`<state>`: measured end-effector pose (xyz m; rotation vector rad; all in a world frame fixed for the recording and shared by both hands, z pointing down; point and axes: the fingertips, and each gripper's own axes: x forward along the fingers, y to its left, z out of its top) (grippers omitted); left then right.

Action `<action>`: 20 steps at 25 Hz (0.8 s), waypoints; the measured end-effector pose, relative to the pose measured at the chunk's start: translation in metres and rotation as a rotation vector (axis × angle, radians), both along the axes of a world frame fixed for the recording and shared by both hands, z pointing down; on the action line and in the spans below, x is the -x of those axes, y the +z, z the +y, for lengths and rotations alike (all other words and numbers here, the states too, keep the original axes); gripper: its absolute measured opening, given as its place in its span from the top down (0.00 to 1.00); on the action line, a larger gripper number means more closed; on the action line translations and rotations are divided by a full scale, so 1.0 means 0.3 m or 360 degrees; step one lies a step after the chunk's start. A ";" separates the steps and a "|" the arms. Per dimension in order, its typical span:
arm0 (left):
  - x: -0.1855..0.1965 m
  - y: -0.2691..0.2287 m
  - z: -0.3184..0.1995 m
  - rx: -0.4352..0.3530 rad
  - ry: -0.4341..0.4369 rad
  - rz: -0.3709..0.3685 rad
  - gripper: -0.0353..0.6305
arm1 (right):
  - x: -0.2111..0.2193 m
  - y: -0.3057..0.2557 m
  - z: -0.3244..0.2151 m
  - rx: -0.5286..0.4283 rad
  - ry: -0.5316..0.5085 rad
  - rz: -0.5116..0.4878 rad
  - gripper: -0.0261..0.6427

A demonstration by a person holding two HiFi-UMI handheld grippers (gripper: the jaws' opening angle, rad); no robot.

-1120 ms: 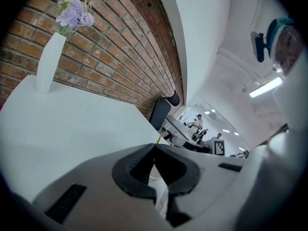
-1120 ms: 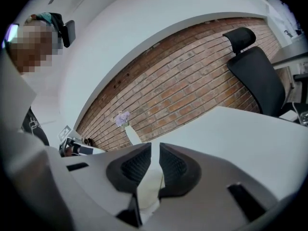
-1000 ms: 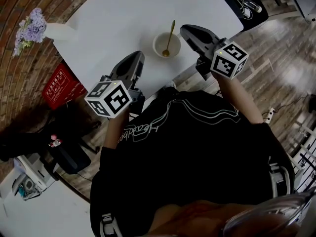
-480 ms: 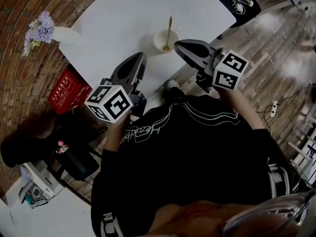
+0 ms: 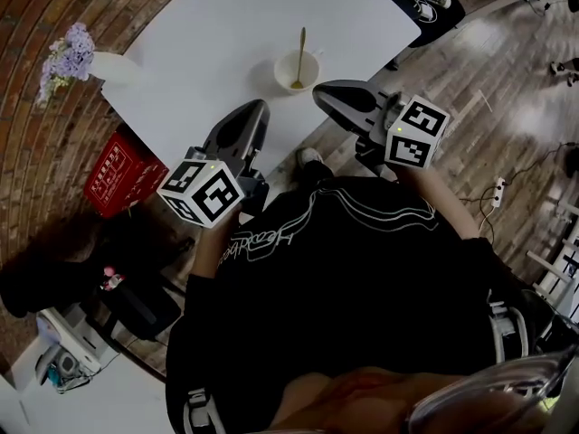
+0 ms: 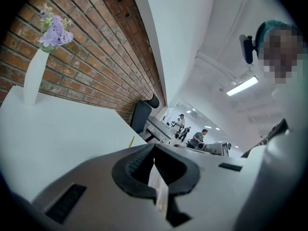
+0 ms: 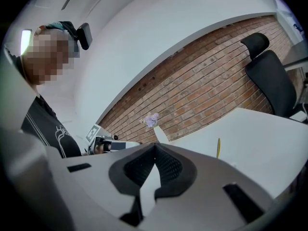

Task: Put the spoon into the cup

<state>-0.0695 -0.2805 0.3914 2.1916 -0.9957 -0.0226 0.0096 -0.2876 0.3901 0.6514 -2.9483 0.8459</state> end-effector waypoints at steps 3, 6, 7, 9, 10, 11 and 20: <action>-0.014 0.002 0.000 0.0005 0.0016 -0.0006 0.94 | -0.017 0.008 0.001 0.0010 0.0021 0.0006 0.97; -0.022 0.000 0.001 0.0006 0.0025 -0.0009 0.94 | -0.030 0.011 -0.004 0.0017 0.0044 0.0005 0.97; -0.024 -0.001 0.000 0.0006 0.0029 -0.0012 0.94 | -0.034 0.010 -0.007 0.0017 0.0050 0.0002 0.97; -0.030 -0.001 -0.003 0.0005 0.0038 -0.0017 0.94 | -0.038 0.010 -0.009 0.0015 0.0056 0.0003 0.97; -0.031 -0.001 -0.004 0.0006 0.0042 -0.0018 0.94 | -0.039 0.009 -0.010 0.0014 0.0058 0.0004 0.97; -0.032 -0.001 -0.005 0.0007 0.0045 -0.0019 0.94 | -0.039 0.009 -0.010 0.0014 0.0060 0.0004 0.97; -0.040 0.000 -0.006 0.0010 0.0066 -0.0026 0.94 | -0.040 0.007 -0.012 0.0012 0.0070 0.0016 0.97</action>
